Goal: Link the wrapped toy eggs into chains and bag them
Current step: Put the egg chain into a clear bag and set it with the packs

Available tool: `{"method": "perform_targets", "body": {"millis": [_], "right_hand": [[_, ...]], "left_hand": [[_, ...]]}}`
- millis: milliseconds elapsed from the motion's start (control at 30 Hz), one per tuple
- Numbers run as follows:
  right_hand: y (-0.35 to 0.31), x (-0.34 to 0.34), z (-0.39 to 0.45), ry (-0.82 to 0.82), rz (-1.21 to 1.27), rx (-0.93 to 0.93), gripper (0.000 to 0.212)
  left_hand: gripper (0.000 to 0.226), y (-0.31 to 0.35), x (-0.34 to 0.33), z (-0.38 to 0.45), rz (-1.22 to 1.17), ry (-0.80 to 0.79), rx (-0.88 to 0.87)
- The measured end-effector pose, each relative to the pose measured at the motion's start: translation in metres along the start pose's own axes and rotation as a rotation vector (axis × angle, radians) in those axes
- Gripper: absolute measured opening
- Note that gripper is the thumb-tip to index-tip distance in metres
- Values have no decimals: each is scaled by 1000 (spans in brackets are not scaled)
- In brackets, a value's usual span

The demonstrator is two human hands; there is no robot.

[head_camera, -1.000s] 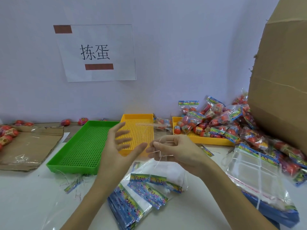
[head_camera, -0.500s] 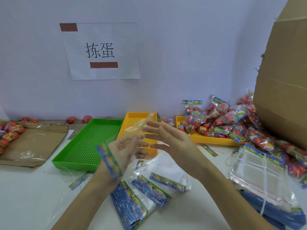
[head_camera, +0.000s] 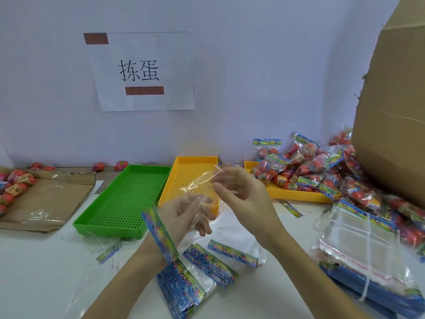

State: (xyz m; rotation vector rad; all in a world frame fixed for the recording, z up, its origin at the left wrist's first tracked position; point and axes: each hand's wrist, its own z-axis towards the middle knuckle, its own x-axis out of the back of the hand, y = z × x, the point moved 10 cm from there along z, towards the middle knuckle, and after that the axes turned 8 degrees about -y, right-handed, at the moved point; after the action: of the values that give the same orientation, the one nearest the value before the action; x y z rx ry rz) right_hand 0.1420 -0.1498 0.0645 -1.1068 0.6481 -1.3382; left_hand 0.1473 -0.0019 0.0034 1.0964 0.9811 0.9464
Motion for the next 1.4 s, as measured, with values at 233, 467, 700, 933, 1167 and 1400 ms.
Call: {"method": "perform_targets", "body": {"millis": [233,467,700,933,1167,1400], "right_hand": [[-6,5,3,-131,-163,85,5],[-4,4,4,-203,-64,69,10],[-5,4,4,-354,-9,32,21],[3,8,1,-224,-365,25,59],[-20,-12,-7,-85,-685,276,40],[-25,-28,-9,-212,-915,288,37]], "left_hand": [[55,-2,7,-1,-116,-3,181],[37,-6,-22,-5,-176,-212,328],[33,19,-17,-13,-49,-327,-3],[29,45,-6,-16,567,-117,-260],[42,59,-20,-25,1017,-81,-497],[38,56,-22,-25,1122,-69,-515]]}}
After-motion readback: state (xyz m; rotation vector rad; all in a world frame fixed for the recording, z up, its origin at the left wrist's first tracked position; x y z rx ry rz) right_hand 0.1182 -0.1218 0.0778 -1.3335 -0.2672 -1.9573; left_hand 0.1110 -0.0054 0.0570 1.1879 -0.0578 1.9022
